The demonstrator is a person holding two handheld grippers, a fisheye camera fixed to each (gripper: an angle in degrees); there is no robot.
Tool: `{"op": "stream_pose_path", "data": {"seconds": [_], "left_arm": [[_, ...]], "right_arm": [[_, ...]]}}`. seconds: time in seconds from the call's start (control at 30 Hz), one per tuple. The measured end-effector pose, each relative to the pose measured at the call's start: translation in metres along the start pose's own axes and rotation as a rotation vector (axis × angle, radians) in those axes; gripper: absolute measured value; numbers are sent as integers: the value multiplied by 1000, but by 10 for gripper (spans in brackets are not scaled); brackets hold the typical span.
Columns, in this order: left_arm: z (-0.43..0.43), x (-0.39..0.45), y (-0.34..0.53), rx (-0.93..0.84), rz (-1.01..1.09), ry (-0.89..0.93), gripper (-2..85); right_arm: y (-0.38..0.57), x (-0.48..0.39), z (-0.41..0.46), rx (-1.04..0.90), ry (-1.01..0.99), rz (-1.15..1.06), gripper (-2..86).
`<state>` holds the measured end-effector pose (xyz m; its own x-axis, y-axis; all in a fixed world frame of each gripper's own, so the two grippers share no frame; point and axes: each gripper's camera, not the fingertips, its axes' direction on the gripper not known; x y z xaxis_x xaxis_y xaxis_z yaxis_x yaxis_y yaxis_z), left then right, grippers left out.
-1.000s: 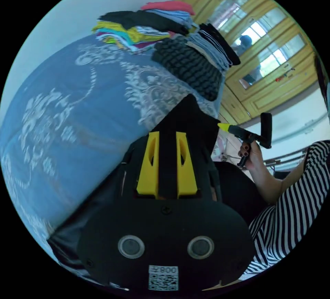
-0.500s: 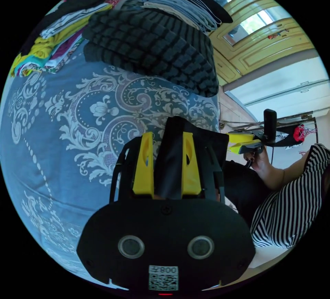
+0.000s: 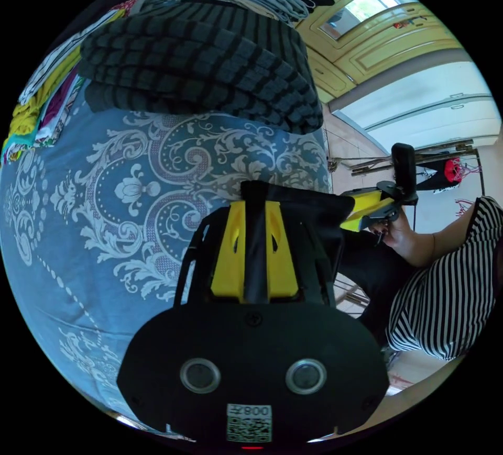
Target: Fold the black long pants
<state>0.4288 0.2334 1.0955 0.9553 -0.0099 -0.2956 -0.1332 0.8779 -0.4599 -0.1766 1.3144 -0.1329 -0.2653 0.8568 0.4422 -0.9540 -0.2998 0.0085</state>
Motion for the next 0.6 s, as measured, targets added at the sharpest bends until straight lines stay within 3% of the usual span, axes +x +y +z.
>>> {"op": "stream_pose_path", "data": {"seconds": [0.33,0.6], "left_arm": [[-15,7,-13,87,-4,9,31],[-54,27,1,186,-4,5,27]], "right_arm": [[-3,20,-26,10,-52,31,69],[-6,-13,-48,35,-56,-103,47]]}}
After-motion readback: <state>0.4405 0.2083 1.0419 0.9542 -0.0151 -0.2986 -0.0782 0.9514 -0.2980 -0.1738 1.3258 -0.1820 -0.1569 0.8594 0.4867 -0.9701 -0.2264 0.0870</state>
